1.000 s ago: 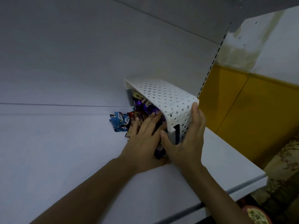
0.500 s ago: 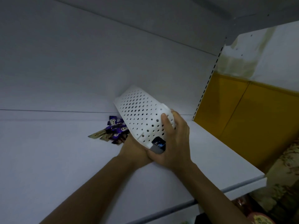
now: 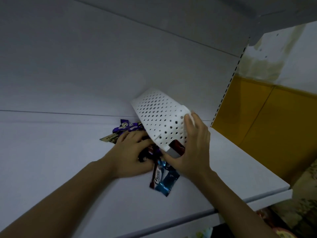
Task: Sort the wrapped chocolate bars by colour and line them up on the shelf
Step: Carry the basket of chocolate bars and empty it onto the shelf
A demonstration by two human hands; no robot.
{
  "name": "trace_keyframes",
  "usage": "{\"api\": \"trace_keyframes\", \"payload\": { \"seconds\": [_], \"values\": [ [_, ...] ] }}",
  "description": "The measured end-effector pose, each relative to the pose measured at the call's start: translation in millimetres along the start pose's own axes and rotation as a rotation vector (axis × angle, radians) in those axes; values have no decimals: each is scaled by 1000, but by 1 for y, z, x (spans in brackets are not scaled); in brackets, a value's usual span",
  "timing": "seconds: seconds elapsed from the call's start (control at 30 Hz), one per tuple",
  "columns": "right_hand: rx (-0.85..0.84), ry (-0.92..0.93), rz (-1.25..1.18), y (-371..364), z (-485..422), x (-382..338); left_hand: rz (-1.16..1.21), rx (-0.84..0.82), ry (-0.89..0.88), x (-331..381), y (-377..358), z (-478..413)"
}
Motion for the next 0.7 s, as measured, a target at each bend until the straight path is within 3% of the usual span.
{"api": "trace_keyframes", "payload": {
  "seconds": [0.1, 0.2, 0.3, 0.5, 0.7],
  "values": [
    [-39, 137, 43, -2, 1, -5, 137, 57, -73, 4, 9, -1],
    [-50, 165, 53, 0, -1, -7, 55, 20, -161, 7, 4, -1],
    [-43, 193, 43, 2, -7, -14, 30, -34, -142, 5, -9, -2],
    [-40, 300, 114, 7, -14, -20, 55, 10, -126, 0, -10, -3],
    [88, 376, 131, 15, -29, -27, 64, -22, -59, -3, -10, -2]
  ]
}}
Point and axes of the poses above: each hand's wrist, its own z-axis away from the middle knuckle, its own y-axis out of the back of the hand, x = y × z, the point moved 2 cm from there along -z, towards the middle knuckle, and after that the axes turned 15 degrees about -y, right-handed, at the moved point
